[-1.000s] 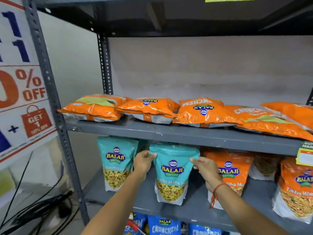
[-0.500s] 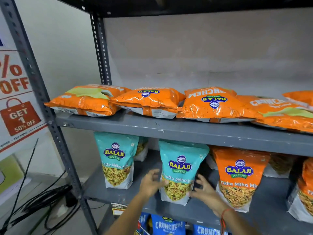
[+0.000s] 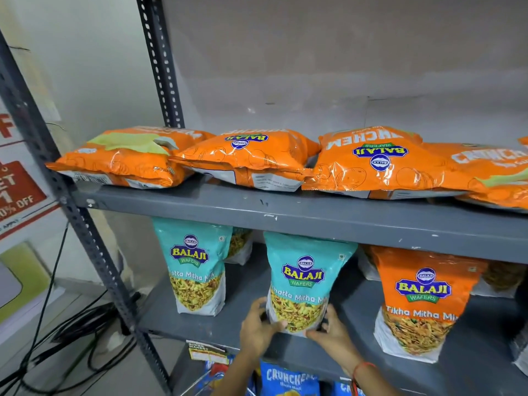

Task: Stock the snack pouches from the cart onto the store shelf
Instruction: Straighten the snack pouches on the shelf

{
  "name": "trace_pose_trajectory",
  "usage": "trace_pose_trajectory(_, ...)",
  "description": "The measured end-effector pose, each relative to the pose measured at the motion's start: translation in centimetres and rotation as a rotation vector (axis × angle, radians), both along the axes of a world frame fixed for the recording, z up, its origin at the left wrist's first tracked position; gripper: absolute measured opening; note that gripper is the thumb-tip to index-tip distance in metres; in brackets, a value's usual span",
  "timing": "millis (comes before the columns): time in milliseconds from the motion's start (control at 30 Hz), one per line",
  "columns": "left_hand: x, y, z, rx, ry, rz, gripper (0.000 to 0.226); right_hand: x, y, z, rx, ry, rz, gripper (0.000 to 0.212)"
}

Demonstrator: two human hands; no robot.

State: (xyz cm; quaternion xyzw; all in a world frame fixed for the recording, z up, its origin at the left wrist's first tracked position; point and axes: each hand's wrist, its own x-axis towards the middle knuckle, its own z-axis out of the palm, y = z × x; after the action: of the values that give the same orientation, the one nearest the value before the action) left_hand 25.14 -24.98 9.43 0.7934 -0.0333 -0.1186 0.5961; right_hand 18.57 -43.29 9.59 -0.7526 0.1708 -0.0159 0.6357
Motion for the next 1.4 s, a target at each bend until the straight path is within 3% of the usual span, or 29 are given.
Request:
trace_pose_trajectory(100,-0.4,-0.2,0.1,0.008,-0.037,-0.016,0.052,-0.1,-0.1,-0.1,0.020,0.002,0.000,0.056)
trace_pose_trajectory(200,-2.1,-0.7,0.5,0.038,-0.081,0.056,0.052,-1.2,0.0,0.0,0.001,0.001,-0.063,0.093)
trace_pose_trajectory(267,-3.6,-1.2,1.3,0.109,-0.122,0.108,0.048,-2.7,0.1,0.4,-0.017,0.005,-0.102,0.104)
trace_pose_trajectory(433,-7.5,-4.3,4.0,0.073,-0.185,0.016,0.033,-8.2,-1.0,2.6,-0.047,-0.083,-0.247,0.083)
trace_pose_trajectory(600,-10.9,-8.5,6.5,-0.012,-0.199,-0.128,0.040,-14.4,-4.1,4.1,-0.133,-0.182,-0.445,0.051)
trace_pose_trajectory(700,-12.1,-10.9,6.4,0.009,-0.174,-0.184,0.040,-17.4,-6.6,4.8,-0.173,-0.162,-0.515,0.044)
trace_pose_trajectory(867,-12.7,-14.7,4.0,0.088,-0.028,-0.238,0.051,-19.0,-11.6,4.5,-0.189,-0.076,-0.502,0.053)
trace_pose_trajectory(1033,-11.9,-18.2,2.5,0.130,0.056,-0.233,0.076,-16.3,-16.2,1.8,-0.192,0.042,-0.475,0.074)
trace_pose_trajectory(1167,-11.2,-20.4,1.7,0.075,0.076,-0.210,0.055,-14.3,-17.7,0.3,-0.210,0.051,-0.345,0.081)
trace_pose_trajectory(1300,-10.6,-21.6,0.4,0.000,0.103,-0.145,0.048,-13.4,-19.1,-0.2,-0.256,0.013,-0.304,0.060)
trace_pose_trajectory(1400,-10.4,-21.8,-0.2,-0.021,0.097,-0.141,0.047,-13.4,-19.8,-0.6,-0.261,0.002,-0.306,0.057)
